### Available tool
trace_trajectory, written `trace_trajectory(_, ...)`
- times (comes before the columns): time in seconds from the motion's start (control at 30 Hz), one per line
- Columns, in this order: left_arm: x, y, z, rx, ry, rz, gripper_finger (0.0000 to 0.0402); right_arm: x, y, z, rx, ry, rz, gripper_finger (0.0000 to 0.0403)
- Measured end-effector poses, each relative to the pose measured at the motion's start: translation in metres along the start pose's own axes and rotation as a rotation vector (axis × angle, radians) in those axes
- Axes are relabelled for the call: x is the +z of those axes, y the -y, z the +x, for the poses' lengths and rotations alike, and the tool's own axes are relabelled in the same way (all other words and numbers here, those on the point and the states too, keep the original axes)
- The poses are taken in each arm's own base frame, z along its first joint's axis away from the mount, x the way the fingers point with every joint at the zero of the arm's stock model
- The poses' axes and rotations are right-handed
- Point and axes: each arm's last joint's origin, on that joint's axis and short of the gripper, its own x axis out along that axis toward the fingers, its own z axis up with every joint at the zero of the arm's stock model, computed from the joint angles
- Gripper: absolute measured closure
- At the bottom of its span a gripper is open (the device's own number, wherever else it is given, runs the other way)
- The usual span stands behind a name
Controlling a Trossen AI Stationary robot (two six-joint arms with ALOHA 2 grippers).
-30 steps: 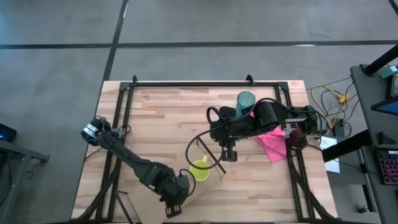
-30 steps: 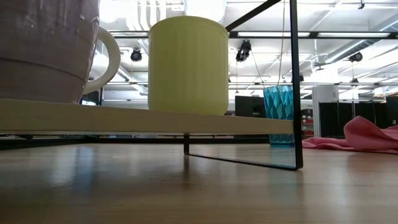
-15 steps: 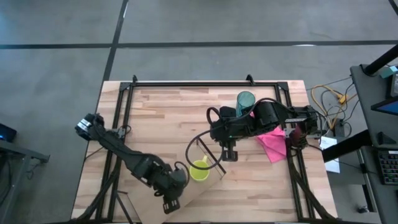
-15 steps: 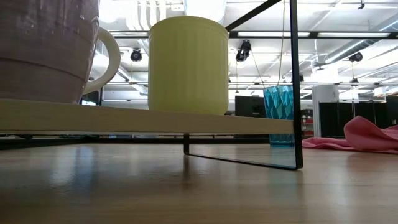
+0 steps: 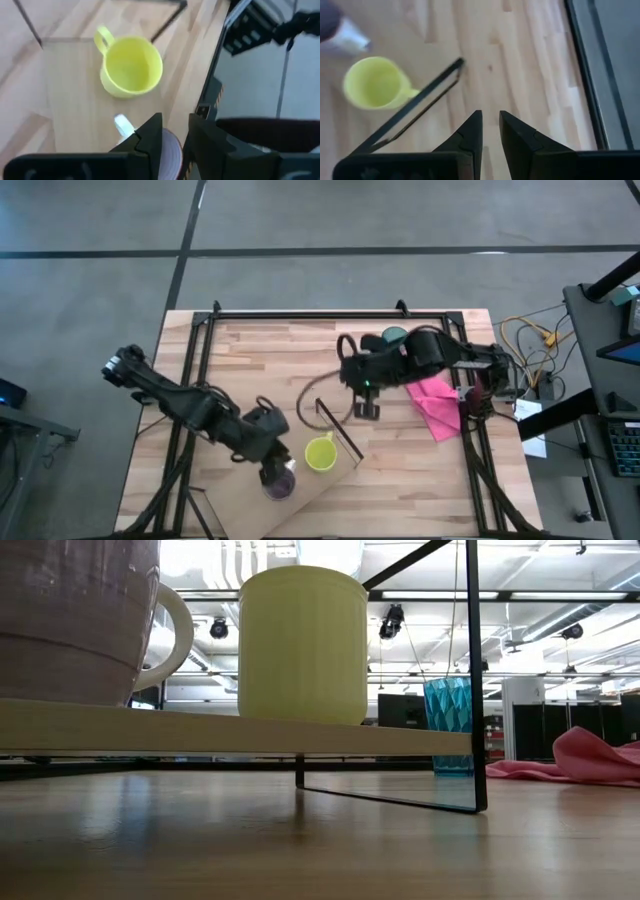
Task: Stack small to large cups/mugs on shelf
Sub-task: Put the blue cup on the shelf
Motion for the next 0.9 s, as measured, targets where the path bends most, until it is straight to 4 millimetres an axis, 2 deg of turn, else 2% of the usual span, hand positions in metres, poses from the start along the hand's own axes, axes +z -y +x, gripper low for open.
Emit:
trace_trajectory(0.1, 0.004, -0.004, -0.016, -0.010, 0.058, 0.022, 0.0320, 0.003, 0.020, 0.005, -0.030, -0.008, 0.077, 0.0344)
trace_trajectory(0.23, 0.006, -0.008, -0.031, -0.002, 0.129, 0.078, 0.0320, 0.005, 0.057, 0.013, -0.072, -0.026, 0.254, 0.0344)
trace_trajectory(0.37, 0.009, -0.011, -0.041, 0.003, 0.170, 0.126, 0.0320, 0.003, 0.095, 0.024, -0.122, -0.057, 0.423, 0.0344)
trace_trajectory(0.53, 0.009, -0.015, -0.047, 0.024, 0.177, 0.195, 0.0320, -0.007, 0.131, 0.048, -0.155, -0.153, 0.534, 0.0344)
trace_trajectory(0.67, 0.005, -0.021, -0.048, 0.078, 0.139, 0.220, 0.0320, -0.021, 0.145, 0.075, -0.144, -0.278, 0.575, 0.0344)
trace_trajectory(0.9, 0.005, -0.024, -0.053, 0.081, 0.140, 0.238, 0.0320, -0.051, 0.157, 0.114, -0.171, -0.478, 0.601, 0.0344)
